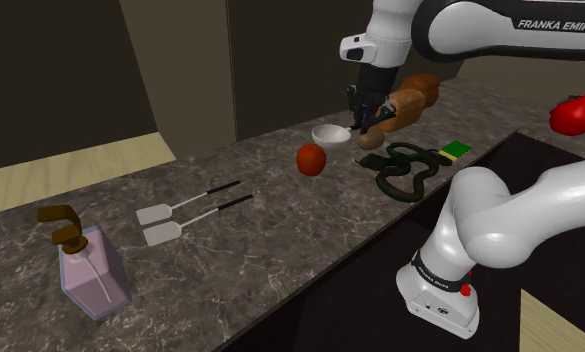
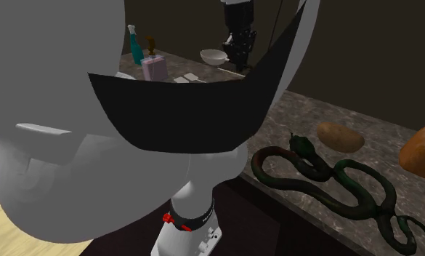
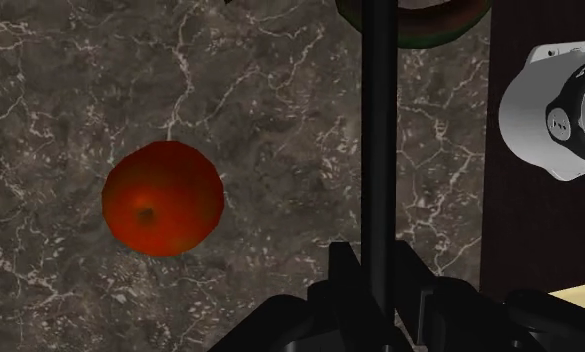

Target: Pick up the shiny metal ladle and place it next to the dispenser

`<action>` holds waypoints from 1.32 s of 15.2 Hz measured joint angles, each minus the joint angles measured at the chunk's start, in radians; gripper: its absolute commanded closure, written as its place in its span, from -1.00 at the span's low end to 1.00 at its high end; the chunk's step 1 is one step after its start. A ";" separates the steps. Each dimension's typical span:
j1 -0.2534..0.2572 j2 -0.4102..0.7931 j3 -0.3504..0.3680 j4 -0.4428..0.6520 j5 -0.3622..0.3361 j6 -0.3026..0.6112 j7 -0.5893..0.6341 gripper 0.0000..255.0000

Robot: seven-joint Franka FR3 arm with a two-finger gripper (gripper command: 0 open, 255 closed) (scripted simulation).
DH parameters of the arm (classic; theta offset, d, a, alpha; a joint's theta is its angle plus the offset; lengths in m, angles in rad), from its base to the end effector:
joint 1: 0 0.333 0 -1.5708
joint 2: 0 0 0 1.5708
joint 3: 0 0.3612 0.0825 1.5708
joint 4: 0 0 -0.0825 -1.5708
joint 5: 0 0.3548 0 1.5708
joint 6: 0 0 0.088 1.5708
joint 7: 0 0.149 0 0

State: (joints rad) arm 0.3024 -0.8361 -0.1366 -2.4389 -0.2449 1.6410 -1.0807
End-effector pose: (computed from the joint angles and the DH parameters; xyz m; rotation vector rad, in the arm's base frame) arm 0.2462 -0.0065 0.5604 2.3835 1.8168 -0.0445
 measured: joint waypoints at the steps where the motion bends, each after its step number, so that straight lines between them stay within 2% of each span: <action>1: 0.000 0.005 0.000 0.017 0.001 -0.011 -0.003 1.00; 12: 0.004 0.047 0.015 0.186 0.015 -0.137 -0.022 1.00; 20: 0.050 0.195 0.142 0.291 0.101 -0.120 0.126 1.00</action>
State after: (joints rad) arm 0.3520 -0.6415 0.0058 -2.1481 -0.1437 1.5206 -0.9550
